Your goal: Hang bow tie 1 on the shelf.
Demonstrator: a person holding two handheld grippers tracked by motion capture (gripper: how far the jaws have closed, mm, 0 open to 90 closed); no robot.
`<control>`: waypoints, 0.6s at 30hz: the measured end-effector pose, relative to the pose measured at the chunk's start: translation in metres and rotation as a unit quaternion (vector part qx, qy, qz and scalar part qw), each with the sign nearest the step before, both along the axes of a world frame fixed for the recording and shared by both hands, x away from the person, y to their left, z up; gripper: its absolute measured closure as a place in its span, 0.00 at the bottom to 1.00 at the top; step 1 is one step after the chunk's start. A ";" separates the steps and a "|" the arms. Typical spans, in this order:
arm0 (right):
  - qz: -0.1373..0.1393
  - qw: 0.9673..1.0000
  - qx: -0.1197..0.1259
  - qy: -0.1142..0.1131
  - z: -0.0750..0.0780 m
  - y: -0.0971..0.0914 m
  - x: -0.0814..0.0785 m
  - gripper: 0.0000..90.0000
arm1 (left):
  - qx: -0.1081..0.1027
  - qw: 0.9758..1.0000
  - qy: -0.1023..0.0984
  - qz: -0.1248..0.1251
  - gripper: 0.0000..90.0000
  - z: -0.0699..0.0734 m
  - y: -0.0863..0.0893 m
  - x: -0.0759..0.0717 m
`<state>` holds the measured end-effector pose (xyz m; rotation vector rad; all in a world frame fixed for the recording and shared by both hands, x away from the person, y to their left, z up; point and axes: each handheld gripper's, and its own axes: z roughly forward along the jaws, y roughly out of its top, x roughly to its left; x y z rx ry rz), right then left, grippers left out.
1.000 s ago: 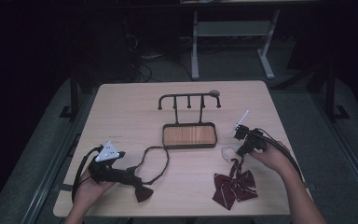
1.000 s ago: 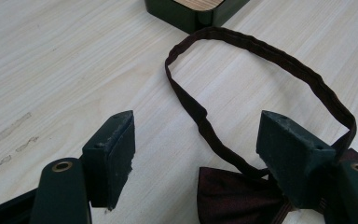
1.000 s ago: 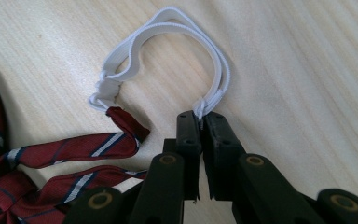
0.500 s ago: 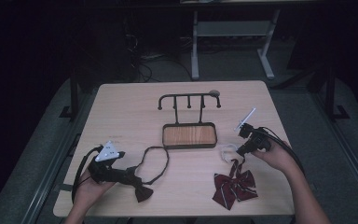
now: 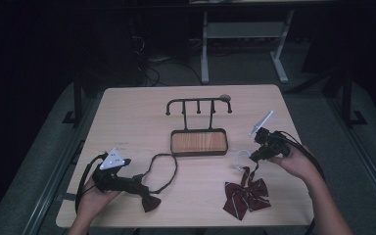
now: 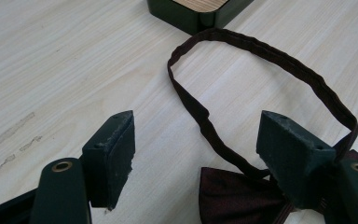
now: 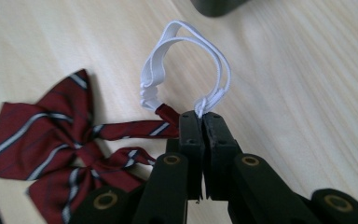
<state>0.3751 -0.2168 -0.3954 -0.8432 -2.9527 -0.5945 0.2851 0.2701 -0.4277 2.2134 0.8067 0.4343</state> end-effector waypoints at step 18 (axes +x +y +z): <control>0.023 0.999 0.014 -0.022 0.031 0.005 -0.009 0.97 | 0.001 1.000 -0.001 -0.001 0.31 0.000 0.000 0.000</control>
